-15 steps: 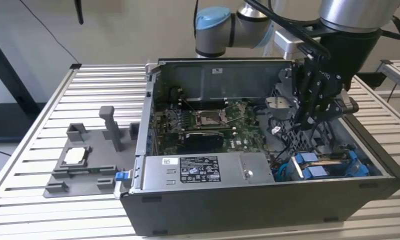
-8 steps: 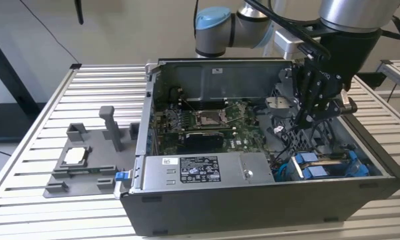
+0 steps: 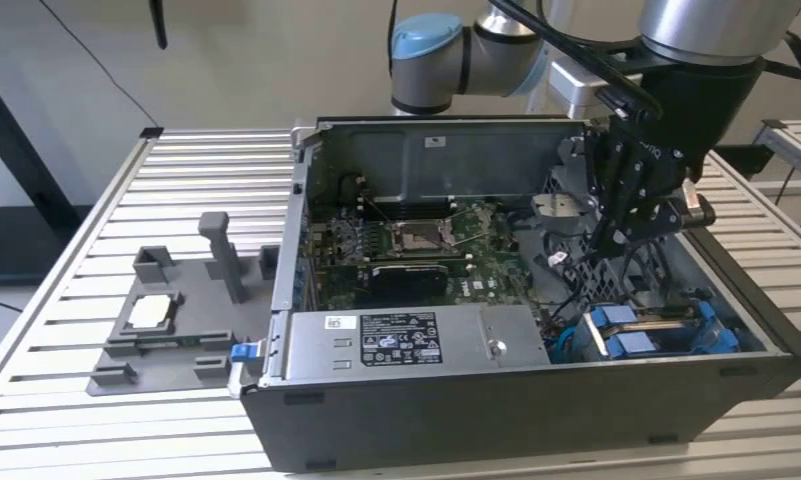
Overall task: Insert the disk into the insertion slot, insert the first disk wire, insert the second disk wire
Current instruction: 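Insert the second disk wire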
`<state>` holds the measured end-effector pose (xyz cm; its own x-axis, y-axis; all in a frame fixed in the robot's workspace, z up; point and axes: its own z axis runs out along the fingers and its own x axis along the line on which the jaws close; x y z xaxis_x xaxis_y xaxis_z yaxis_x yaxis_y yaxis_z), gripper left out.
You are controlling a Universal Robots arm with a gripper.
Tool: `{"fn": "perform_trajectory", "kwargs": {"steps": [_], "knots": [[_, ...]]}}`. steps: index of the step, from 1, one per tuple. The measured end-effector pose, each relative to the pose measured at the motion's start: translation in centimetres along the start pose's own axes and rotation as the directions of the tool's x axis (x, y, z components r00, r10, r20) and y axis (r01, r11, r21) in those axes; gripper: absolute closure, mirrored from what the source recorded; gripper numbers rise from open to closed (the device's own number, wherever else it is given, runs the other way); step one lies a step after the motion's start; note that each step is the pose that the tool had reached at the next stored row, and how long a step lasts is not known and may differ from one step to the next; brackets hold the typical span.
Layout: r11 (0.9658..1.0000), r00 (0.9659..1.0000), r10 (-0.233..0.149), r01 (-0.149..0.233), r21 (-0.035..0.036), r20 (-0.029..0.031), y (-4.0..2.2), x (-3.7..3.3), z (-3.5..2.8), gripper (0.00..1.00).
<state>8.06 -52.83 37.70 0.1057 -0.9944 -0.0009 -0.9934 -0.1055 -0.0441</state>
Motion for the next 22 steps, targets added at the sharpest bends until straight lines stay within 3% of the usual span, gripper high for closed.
{"fn": "perform_trajectory", "kwargs": {"steps": [8, 10, 17, 19, 22], "knots": [[1.0000, 1.0000, 0.000, 0.000, -0.0029, 0.0006, -0.05, 0.04, 0.00, 0.84], [0.9999, 1.0000, 0.000, 0.000, -0.0143, 0.0019, -0.23, 0.13, 0.01, 0.84], [0.9969, 1.0000, 0.001, 0.000, -0.0784, 0.0087, -1.26, 0.83, 0.12, 0.84], [0.9957, 0.9999, 0.001, 0.000, -0.0928, 0.0103, -1.53, 1.09, 0.15, 0.84], [0.9949, 0.9999, 0.001, 0.000, -0.1011, 0.0112, -2.02, 1.47, 0.24, 0.84]]}}
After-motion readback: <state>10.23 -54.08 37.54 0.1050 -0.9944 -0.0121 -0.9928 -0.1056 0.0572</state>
